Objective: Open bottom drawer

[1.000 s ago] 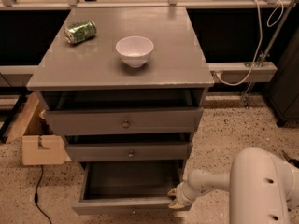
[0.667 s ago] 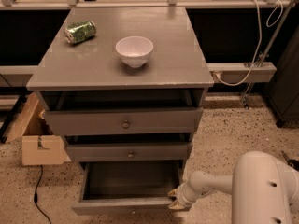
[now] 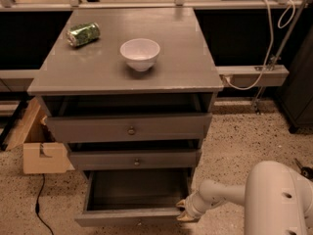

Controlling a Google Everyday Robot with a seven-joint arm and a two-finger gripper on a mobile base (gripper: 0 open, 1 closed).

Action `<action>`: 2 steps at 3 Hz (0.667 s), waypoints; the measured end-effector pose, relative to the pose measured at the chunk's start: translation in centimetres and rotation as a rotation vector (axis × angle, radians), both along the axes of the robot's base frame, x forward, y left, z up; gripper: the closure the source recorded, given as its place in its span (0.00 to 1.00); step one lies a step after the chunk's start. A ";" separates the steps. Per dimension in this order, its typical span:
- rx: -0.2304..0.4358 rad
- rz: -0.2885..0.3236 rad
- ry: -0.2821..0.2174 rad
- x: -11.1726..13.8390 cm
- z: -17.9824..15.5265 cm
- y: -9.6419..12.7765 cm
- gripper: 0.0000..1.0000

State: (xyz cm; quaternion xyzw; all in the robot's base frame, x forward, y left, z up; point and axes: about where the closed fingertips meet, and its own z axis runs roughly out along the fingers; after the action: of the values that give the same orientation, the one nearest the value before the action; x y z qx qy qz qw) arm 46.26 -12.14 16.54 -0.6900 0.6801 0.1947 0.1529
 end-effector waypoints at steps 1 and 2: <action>0.000 0.000 0.000 0.0 0.0 0.0 0.81; 0.000 0.000 0.000 0.0 0.0 0.0 0.58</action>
Offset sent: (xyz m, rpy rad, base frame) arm 0.0000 0.0000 0.0000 0.0000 0.0000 0.0000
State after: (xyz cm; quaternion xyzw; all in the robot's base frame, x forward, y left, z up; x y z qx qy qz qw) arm 46.26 -12.14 16.53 -0.6901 0.6801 0.1948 0.1529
